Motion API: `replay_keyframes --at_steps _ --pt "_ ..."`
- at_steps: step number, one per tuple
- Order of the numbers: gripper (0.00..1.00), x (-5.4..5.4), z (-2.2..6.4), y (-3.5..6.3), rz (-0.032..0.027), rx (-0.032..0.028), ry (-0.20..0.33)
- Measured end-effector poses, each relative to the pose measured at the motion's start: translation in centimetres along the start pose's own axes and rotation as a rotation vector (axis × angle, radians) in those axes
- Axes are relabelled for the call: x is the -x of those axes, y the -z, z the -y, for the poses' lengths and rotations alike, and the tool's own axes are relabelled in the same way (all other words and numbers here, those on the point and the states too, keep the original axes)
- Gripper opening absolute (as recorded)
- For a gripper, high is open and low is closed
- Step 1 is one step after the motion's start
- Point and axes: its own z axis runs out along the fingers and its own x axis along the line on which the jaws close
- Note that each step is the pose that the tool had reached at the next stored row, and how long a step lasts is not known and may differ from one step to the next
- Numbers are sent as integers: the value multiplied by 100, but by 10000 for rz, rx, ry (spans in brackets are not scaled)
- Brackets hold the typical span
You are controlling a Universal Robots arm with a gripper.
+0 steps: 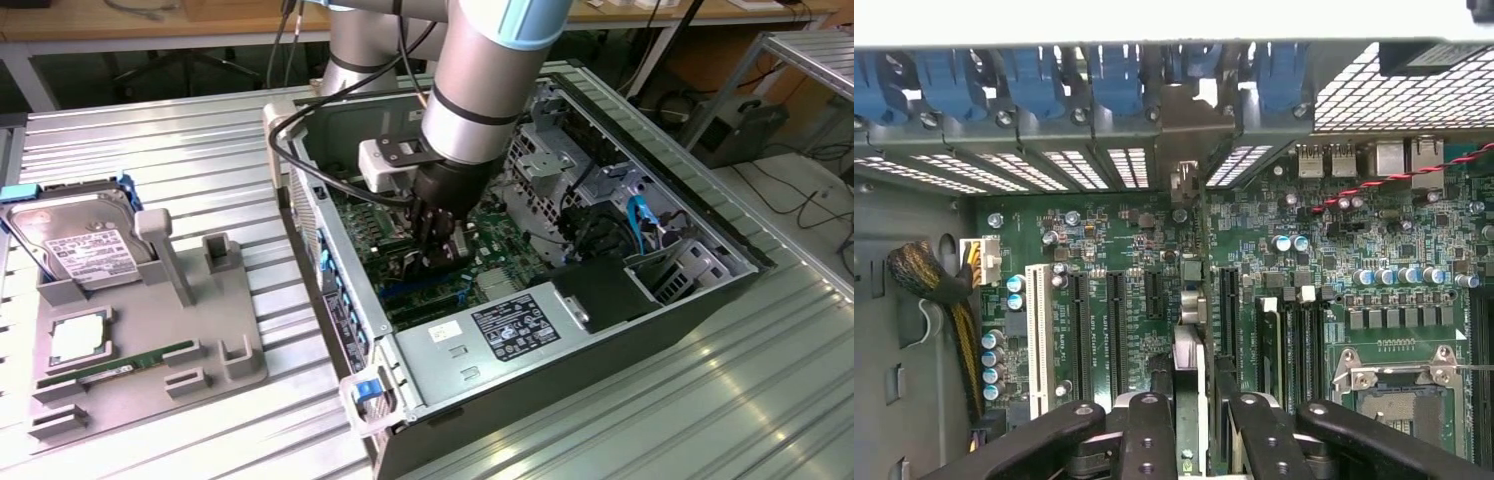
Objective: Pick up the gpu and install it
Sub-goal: 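Insert the gpu into the slot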
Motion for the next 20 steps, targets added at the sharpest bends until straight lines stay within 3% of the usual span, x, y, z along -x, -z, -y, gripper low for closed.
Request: replay_keyframes --at_steps 6,17,19,20 --pt "26 -1 3 -35 -28 1 -2" --pt "26 -1 4 -59 -21 1 -3" --pt "27 0 4 -63 -16 -4 -5" --pt "34 -1 4 -59 -21 -1 -4"
